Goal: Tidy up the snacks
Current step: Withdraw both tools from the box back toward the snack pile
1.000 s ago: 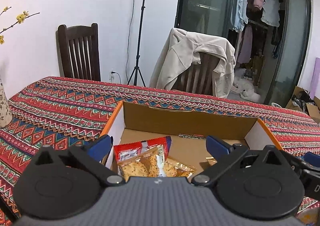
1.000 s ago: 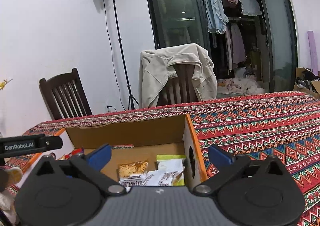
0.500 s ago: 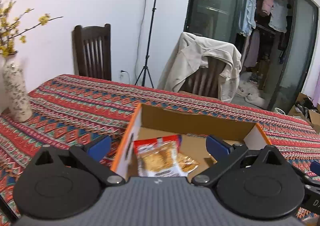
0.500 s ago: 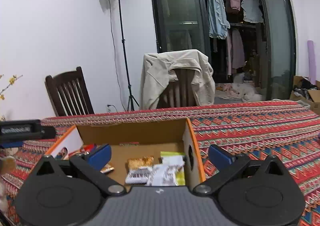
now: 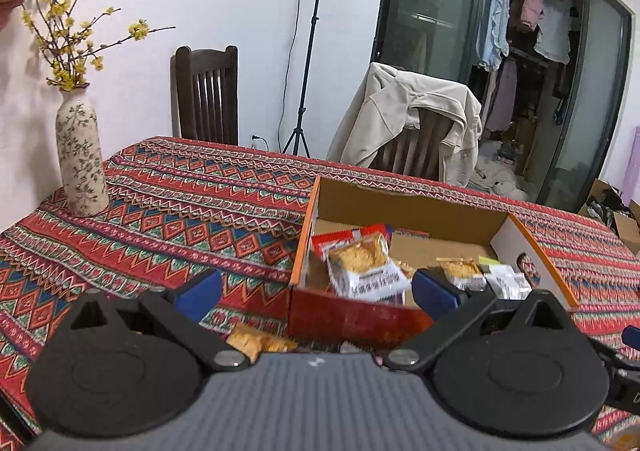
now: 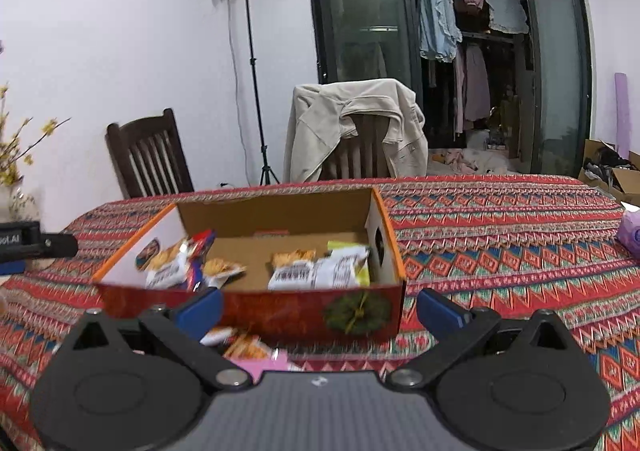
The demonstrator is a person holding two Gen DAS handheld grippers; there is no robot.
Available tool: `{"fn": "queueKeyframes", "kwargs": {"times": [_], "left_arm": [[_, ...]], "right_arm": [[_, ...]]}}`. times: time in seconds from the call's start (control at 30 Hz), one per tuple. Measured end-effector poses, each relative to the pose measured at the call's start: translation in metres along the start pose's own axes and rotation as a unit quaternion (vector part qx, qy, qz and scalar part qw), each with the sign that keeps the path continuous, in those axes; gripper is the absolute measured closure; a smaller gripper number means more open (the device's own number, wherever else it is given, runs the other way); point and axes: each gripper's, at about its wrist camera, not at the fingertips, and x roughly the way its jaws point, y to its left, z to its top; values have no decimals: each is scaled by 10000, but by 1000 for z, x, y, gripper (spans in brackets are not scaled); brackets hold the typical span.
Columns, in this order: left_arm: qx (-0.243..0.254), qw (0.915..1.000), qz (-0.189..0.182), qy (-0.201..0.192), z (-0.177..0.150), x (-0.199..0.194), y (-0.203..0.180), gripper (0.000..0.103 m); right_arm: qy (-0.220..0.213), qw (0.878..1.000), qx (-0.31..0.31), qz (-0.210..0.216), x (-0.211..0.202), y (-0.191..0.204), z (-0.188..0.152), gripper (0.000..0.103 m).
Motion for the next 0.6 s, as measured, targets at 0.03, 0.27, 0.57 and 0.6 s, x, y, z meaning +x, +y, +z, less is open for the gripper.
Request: {"fn": "queueKeyframes", "kwargs": {"times": [0.03,0.27,0.57,0.6], "left_arm": [[24,10000,-6,0,-4,-3,1,0],[-42,9999,-95,130,-39,-18,2,0],[-81,9998,-5,194,-63,-43,19,0],[-85,9998,-16,203,-64,-44,20,0]], "right_arm": [[51,10000,-33,17,-4,2,-7,0],[263,9992,-242,173,-24,3,-43,0],[496,9973,-210,499,-34,1,-71,0],[537,9971,-213,500,-34,1,-74,0]]}}
